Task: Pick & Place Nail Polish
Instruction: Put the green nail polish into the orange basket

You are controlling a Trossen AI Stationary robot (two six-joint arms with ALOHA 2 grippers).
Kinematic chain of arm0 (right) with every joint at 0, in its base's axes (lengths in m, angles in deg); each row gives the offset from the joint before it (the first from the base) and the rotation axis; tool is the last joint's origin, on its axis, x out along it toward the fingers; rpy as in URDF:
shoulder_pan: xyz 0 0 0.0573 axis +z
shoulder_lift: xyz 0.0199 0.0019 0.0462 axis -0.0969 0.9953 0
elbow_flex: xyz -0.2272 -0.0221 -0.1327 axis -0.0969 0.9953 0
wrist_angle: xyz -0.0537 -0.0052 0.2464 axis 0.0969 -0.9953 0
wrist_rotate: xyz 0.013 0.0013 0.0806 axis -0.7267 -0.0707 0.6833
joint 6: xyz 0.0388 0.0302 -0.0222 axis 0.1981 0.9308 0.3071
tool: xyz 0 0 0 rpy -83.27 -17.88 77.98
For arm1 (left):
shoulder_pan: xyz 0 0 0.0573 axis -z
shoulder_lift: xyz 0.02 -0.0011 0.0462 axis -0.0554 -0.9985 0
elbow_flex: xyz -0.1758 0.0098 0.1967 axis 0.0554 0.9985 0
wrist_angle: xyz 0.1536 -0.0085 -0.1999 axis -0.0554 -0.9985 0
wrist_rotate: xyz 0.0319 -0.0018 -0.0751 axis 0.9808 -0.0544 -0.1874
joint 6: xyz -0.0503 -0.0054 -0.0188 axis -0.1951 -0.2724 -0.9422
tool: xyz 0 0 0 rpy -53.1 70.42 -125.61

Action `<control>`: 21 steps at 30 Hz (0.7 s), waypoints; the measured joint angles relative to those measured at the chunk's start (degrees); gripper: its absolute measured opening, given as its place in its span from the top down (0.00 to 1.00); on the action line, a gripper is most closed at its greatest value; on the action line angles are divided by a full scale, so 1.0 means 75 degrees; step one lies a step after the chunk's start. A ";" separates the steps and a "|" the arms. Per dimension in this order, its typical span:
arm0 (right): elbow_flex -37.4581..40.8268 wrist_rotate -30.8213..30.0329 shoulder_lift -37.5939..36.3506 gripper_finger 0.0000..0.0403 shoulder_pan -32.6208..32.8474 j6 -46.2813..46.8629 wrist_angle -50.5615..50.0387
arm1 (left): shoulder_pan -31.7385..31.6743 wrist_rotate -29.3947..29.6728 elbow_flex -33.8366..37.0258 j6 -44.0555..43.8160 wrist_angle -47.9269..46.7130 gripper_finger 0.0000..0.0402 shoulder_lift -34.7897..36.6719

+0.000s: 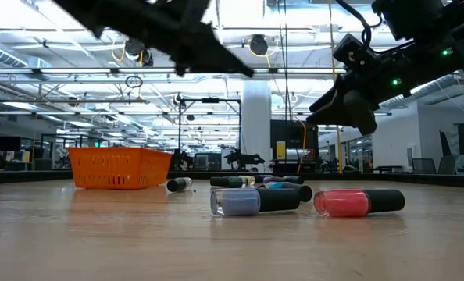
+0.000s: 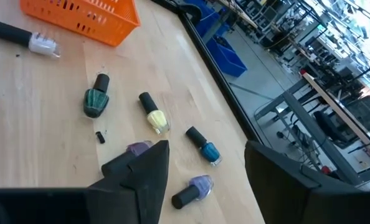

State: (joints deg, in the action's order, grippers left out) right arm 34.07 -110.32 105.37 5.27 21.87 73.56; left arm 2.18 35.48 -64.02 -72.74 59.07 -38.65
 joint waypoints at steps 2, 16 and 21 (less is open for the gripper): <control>0.0000 0.0012 -0.0010 0.51 0.0000 0.0016 0.0000 | -0.0077 0.0017 0.0564 -0.0211 0.0164 0.87 0.0455; -0.0001 0.0033 -0.0335 0.51 0.0000 0.0214 -0.0075 | -0.0192 0.0470 0.5015 -0.0710 0.4489 0.87 0.3723; -0.0001 0.0035 -0.0341 0.51 0.0000 0.0217 -0.0058 | -0.0219 0.0131 0.5926 -0.1563 0.5543 0.87 0.4213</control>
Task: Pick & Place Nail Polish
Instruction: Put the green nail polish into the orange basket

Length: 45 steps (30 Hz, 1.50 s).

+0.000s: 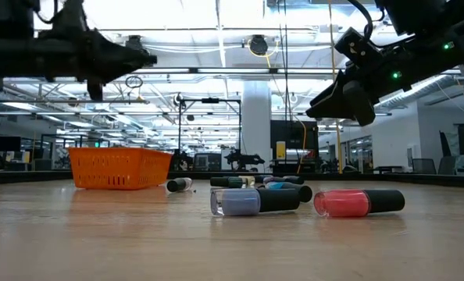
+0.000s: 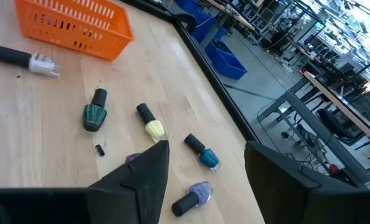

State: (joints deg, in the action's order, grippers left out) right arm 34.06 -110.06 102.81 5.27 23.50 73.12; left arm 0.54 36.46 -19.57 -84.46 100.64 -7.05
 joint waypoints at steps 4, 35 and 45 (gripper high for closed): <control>0.0001 0.0003 0.0000 0.51 0.0000 0.0000 0.0000 | -0.0172 -0.2251 0.0097 -0.0957 0.0070 0.85 0.0186; 0.0001 0.0233 0.0000 0.51 -0.0198 0.0204 0.0000 | -0.0408 -0.1060 -0.0018 -0.2426 -0.3764 0.84 0.0164; 0.0001 0.0233 0.0000 0.51 -0.0198 0.0202 0.0074 | -0.0811 -0.0464 -0.0018 -0.2646 -0.4007 0.83 0.0164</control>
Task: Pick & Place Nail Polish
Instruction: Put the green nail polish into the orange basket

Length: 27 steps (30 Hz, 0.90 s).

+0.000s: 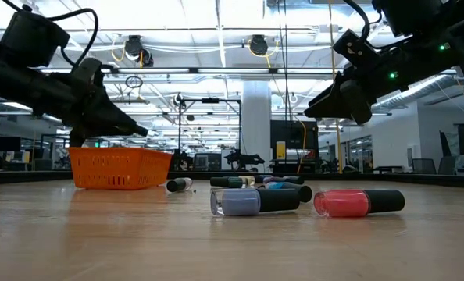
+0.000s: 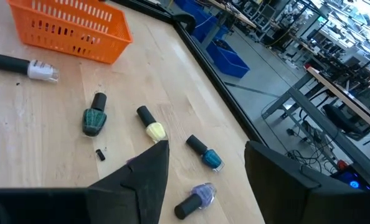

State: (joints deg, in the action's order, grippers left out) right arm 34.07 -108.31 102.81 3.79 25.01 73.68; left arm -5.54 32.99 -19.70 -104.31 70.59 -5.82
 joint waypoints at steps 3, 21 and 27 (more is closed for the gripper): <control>0.0000 0.0000 0.0000 0.51 0.0000 0.0000 0.0005 | -0.0003 0.0006 0.0000 -0.0037 -0.0225 0.83 0.0001; 0.0000 0.0000 0.0000 0.51 0.0000 0.0002 0.0016 | -0.0003 0.0303 0.0000 -0.0053 -0.0491 0.81 0.0000; 0.0000 0.0000 0.0000 0.51 0.0000 0.0002 0.0016 | -0.0003 0.0306 0.0000 -0.0079 -0.0488 0.67 0.0003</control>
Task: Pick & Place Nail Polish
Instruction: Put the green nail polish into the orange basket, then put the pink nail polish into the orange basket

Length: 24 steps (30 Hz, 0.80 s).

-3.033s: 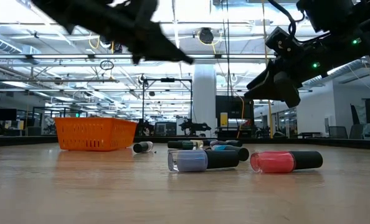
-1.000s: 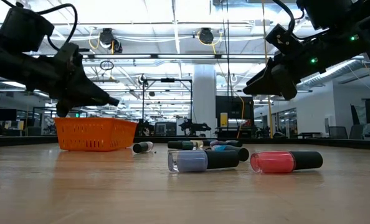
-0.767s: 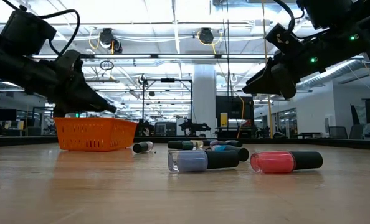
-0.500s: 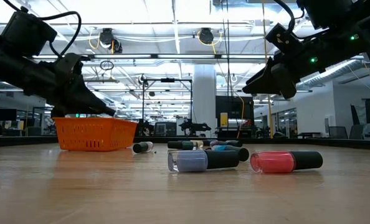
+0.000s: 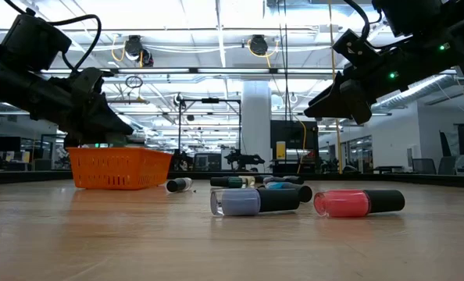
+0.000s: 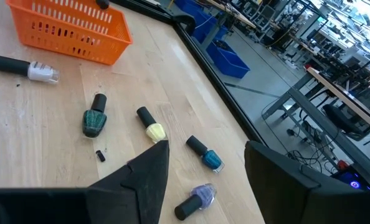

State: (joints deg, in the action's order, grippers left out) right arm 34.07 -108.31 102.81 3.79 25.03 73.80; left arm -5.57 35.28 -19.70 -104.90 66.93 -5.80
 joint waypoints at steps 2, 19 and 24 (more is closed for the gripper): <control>0.0000 0.0000 0.0000 0.51 0.0000 0.0000 0.0000 | 0.0000 0.0033 0.0000 0.0000 0.0003 0.62 0.0000; 0.0003 0.0094 0.0003 0.51 -0.0003 0.0317 -0.0034 | 0.0000 0.0384 0.0000 0.0586 0.0392 0.45 0.0000; 0.0003 0.1960 0.0003 0.51 -0.0209 0.0995 -0.0160 | 0.0000 0.0382 0.0000 0.0858 0.0560 0.46 0.0000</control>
State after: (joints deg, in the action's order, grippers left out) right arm 34.10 -93.60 102.83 2.22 32.49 72.60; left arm -5.57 38.14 -19.70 -98.46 71.14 -5.80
